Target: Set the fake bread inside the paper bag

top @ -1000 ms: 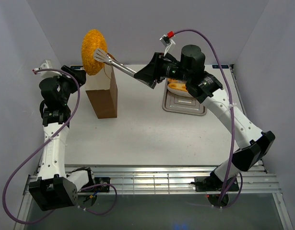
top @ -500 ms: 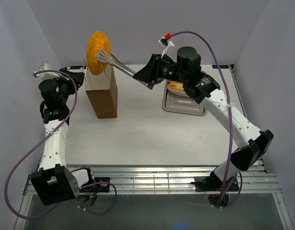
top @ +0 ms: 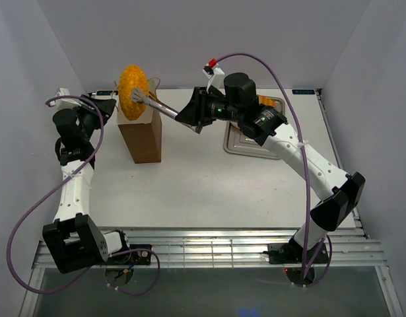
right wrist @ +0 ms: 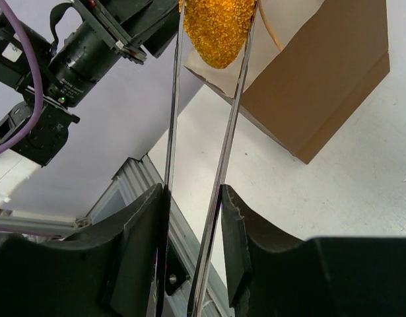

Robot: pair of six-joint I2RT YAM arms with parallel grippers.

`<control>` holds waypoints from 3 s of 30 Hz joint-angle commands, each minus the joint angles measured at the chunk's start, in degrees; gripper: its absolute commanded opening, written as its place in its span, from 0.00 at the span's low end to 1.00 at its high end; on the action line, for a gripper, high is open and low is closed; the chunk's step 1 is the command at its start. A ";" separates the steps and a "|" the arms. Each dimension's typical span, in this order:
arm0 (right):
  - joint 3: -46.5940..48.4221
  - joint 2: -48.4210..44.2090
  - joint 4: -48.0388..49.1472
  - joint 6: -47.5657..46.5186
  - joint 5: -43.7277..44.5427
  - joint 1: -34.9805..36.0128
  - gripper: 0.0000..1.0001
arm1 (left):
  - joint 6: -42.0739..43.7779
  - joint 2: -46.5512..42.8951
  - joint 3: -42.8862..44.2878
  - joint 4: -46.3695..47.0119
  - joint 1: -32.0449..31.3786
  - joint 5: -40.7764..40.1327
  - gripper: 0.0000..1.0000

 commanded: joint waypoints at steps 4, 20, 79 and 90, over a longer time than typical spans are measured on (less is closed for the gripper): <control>1.89 -1.96 3.63 -2.00 2.93 0.79 0.08 | -1.97 1.26 0.55 2.82 0.33 2.52 0.59; 2.50 -1.61 2.48 -2.08 3.89 0.97 0.26 | -2.58 3.37 1.61 3.35 0.33 1.73 0.30; -13.74 -24.27 -4.02 -9.38 15.85 -3.06 0.46 | -1.79 1.70 -1.12 0.80 1.13 -0.73 0.00; -37.91 -31.93 -2.09 -6.83 -5.30 -38.91 0.44 | -2.14 -0.41 -3.93 0.62 1.12 -0.73 0.00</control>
